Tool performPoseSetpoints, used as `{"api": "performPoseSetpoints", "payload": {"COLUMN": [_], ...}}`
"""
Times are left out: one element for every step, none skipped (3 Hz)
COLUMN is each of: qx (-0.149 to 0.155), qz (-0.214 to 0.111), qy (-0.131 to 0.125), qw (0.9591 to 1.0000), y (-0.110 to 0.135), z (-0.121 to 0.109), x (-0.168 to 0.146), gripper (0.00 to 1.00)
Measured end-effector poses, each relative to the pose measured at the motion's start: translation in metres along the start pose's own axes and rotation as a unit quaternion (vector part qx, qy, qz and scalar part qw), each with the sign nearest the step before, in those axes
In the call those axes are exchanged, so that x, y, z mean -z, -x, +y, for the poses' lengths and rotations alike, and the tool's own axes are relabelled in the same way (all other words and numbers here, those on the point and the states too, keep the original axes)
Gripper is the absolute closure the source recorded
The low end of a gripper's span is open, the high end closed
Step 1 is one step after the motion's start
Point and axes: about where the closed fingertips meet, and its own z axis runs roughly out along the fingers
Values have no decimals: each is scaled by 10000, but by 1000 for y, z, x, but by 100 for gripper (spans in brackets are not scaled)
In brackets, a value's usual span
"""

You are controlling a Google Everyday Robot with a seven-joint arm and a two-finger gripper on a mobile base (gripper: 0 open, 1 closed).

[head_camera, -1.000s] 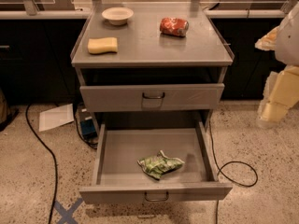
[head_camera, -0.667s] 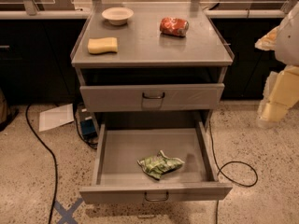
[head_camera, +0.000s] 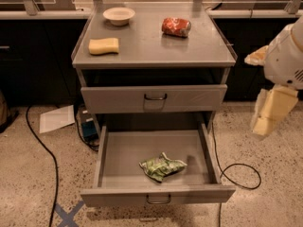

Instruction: Pick green jalapeno chip bag from middle drawer and place on counter

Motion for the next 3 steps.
{"api": "performPoseSetpoints", "payload": {"qx": [127,66,66], "qz": [-205,-604,-604], "qy": [125,298,298], "qw": [9996,9977,9977], "y": [-5,-5,-5], "z": [-1,-3,-3], "x": [-51,-112,-112], "gripper": [0,0,0]}}
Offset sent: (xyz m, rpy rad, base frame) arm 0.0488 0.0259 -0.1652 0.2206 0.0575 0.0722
